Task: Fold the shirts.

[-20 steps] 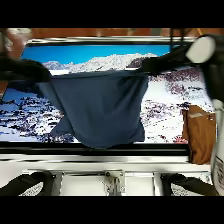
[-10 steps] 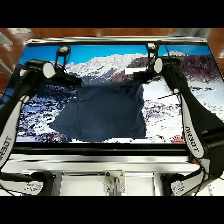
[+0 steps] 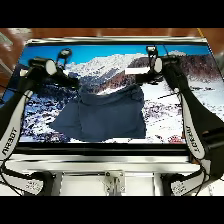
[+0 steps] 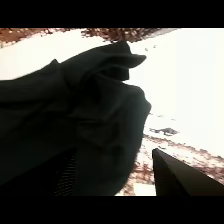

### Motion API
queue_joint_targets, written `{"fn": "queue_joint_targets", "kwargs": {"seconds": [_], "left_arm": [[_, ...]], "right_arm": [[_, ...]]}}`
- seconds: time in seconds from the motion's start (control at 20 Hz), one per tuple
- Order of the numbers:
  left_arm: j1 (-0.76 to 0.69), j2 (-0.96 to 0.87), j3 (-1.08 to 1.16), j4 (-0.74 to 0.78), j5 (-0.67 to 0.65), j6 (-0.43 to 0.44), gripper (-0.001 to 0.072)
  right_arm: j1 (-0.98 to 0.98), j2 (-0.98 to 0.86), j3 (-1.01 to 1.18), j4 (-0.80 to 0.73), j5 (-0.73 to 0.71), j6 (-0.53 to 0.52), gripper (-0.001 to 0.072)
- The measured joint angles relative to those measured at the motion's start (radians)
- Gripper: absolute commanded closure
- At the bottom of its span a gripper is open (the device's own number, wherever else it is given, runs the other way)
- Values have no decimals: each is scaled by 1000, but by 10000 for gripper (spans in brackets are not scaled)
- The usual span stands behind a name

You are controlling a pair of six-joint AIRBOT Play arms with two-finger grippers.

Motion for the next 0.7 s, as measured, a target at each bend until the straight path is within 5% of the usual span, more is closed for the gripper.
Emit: {"fn": "queue_joint_targets", "kwargs": {"seconds": [0.3,0.7], "left_arm": [[162,146,45,-64,-203,30,176],[346,504,-449,-240,-249,71,143]], "right_arm": [[-76,206,9,-248,272,-81,127],[-292,340,-126,187,523,-132,127]]}}
